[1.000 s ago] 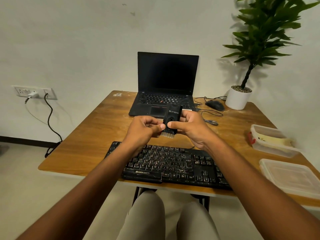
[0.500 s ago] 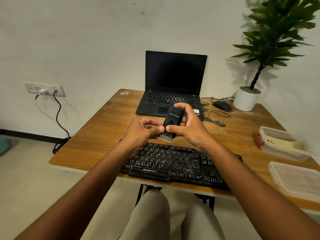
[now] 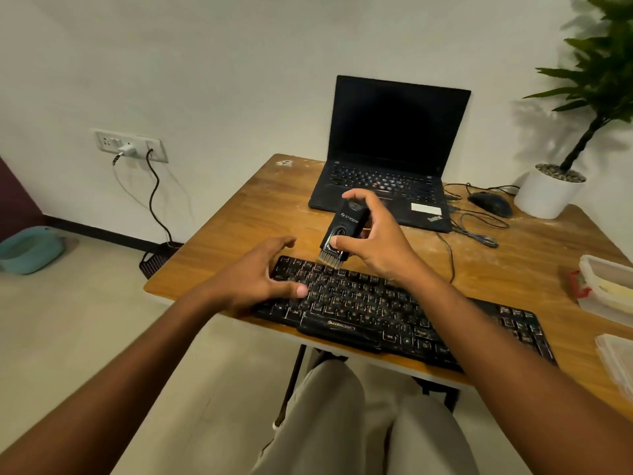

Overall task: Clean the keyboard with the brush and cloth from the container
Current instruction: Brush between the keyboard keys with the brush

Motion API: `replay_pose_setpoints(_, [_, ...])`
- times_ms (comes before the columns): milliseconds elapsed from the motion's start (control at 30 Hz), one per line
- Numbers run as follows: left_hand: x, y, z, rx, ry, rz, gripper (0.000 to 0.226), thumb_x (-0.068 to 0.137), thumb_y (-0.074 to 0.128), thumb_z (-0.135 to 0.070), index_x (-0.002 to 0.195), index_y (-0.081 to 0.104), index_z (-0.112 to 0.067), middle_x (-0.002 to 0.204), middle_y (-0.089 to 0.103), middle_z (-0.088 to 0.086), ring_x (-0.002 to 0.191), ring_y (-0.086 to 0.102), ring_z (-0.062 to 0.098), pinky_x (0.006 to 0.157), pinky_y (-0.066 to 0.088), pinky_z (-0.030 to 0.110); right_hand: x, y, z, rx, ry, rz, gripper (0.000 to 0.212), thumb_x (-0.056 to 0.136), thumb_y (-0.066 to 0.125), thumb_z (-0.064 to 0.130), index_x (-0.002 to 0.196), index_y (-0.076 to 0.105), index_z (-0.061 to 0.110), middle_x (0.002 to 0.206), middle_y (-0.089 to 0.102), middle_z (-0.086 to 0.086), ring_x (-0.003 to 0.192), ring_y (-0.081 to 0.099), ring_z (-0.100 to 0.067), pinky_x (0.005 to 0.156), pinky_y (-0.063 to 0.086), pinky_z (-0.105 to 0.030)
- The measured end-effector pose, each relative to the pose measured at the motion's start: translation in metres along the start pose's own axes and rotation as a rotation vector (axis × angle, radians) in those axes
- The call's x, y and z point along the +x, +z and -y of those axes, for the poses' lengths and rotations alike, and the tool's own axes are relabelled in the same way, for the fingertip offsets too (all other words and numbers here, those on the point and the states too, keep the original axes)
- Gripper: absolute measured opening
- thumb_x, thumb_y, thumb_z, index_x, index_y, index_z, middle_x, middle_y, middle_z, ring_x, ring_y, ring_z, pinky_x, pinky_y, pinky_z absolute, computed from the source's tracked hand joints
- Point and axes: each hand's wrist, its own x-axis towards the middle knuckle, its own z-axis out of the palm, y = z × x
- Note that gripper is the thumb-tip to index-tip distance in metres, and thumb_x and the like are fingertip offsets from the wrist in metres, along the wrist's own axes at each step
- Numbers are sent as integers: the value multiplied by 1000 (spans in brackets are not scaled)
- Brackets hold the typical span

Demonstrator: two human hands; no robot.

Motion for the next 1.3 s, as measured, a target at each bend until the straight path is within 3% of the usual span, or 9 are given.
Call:
replay_pose_setpoints(100, [-5, -4, 19, 62, -7, 167, 135, 61, 88, -64, 165, 7, -35, 166, 20, -10, 146, 31, 11, 117, 36, 32, 12, 12, -4, -14, 11, 22, 69, 80, 85, 4, 131, 47, 32, 121, 59, 1, 97, 69, -15, 71, 57, -19])
replay_pose_setpoints(233, [0, -7, 37, 80, 8, 211, 150, 54, 100, -52, 164, -1, -37, 167, 18, -12, 148, 29, 10, 125, 30, 38, 26, 30, -5, -49, -44, 85, 68, 80, 84, 4, 133, 50, 32, 125, 56, 11, 101, 66, -3, 77, 58, -20])
replay_pose_setpoints(300, [1, -9, 42, 51, 3, 221, 154, 49, 101, -52, 163, -2, -40, 166, 22, -12, 148, 31, 11, 124, 31, 38, 32, 41, -5, -56, -65, 110, 66, 80, 83, 4, 131, 54, 33, 127, 55, 10, 100, 67, -7, 73, 58, -20])
replay_pose_setpoints(433, [4, -9, 48, 58, 31, 204, 149, 46, 101, -56, 161, 6, -43, 158, 30, -15, 143, 36, 10, 121, 37, 42, 38, 59, -5, -78, -95, 114, 64, 81, 83, 5, 129, 54, 34, 118, 57, 13, 93, 68, -7, 68, 61, -25])
replay_pose_setpoints(600, [10, -10, 51, 184, 28, 209, 157, 41, 93, -74, 163, 1, -35, 166, 15, -14, 151, 23, 17, 125, 30, 48, 43, 66, -9, -176, -130, 132, 65, 81, 83, 10, 129, 51, 39, 118, 59, 8, 97, 65, -9, 70, 62, -26])
replay_pose_setpoints(733, [14, -13, 49, 232, 39, 235, 158, 46, 93, -70, 164, -4, -32, 168, 5, -16, 154, 13, 17, 128, 22, 46, 44, 62, -10, -248, -133, 178, 68, 81, 83, 12, 132, 49, 42, 116, 61, 8, 96, 63, -7, 70, 58, -19])
replay_pose_setpoints(833, [16, -14, 48, 232, 64, 222, 148, 51, 98, -58, 162, 5, -31, 162, 14, -17, 147, 20, 11, 124, 27, 37, 42, 58, -7, -347, -151, 219, 70, 82, 82, 14, 135, 48, 44, 112, 60, 7, 90, 61, -4, 62, 52, -13])
replay_pose_setpoints(1033, [17, -14, 48, 245, 87, 218, 142, 54, 99, -51, 161, 8, -28, 159, 17, -14, 142, 22, 9, 119, 26, 29, 40, 31, 6, -598, -157, 313, 74, 83, 80, 14, 137, 43, 48, 113, 60, 2, 85, 62, -8, 60, 60, -25])
replay_pose_setpoints(1300, [15, -13, 46, 233, 86, 187, 142, 50, 100, -54, 160, 13, -31, 156, 24, -16, 144, 25, 10, 124, 29, 40, 45, 76, 0, -416, -201, 234, 71, 83, 81, 13, 136, 43, 44, 112, 60, 1, 87, 62, -8, 57, 59, -24])
